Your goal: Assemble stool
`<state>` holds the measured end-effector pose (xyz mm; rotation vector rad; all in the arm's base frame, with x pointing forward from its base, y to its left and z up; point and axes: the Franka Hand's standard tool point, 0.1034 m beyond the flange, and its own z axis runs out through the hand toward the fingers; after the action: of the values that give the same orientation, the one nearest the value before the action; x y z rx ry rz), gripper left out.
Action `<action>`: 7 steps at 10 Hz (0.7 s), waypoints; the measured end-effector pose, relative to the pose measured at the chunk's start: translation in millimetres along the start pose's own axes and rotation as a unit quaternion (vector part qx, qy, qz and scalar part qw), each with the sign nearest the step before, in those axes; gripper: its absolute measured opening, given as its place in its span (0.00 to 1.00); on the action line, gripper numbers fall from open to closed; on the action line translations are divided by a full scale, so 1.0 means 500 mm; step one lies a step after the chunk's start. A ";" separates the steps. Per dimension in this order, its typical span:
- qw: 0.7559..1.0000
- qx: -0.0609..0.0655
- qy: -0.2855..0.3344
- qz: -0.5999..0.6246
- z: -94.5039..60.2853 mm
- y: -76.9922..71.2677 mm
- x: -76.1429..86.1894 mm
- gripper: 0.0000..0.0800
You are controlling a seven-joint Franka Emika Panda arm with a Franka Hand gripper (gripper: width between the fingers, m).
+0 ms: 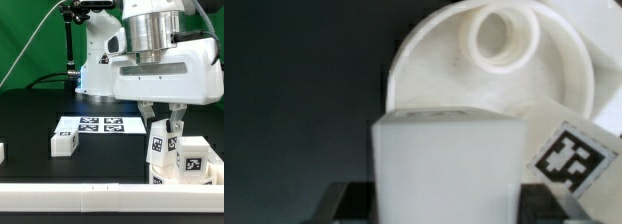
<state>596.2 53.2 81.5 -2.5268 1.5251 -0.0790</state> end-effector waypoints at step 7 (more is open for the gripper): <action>0.948 0.016 -0.023 0.317 0.004 -0.006 -0.016 0.42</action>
Offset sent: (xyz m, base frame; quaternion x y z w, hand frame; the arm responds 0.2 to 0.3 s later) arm -0.0018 0.0055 -0.0054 0.0176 -0.0045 0.2983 0.9543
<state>595.3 61.9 80.3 -1.8782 2.2004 0.0465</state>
